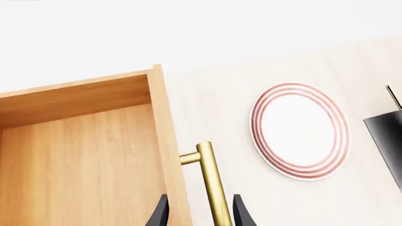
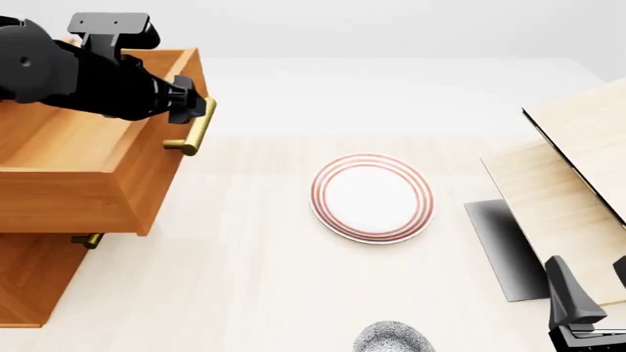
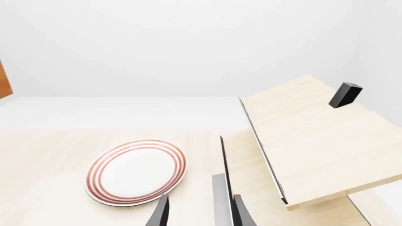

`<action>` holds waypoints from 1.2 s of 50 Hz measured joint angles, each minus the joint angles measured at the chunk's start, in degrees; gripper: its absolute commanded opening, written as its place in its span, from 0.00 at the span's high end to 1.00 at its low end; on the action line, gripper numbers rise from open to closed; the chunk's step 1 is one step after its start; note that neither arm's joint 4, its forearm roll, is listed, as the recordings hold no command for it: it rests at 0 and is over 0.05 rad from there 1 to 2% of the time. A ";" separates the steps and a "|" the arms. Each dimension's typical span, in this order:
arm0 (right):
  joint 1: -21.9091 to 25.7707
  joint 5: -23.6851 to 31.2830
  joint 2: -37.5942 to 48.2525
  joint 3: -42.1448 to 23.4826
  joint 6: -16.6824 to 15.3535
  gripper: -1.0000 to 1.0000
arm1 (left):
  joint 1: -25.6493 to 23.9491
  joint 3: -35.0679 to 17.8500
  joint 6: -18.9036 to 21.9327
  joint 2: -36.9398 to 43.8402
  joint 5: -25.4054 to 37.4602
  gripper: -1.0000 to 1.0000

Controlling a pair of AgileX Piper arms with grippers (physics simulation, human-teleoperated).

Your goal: Open the top drawer of the cabinet and put the bowl in it.

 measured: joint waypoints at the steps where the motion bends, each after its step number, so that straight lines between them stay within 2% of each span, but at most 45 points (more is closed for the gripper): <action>1: 0.00 0.00 0.00 0.00 0.00 0.00 | -0.18 -0.03 -0.11 0.04 -0.04 0.00; 23: 0.00 0.00 0.00 0.00 0.00 0.00 | -1.15 -0.06 -2.75 0.18 -0.27 0.00; 60: 0.00 0.00 0.00 0.00 0.00 0.00 | 2.10 1.37 1.44 -5.26 1.16 0.00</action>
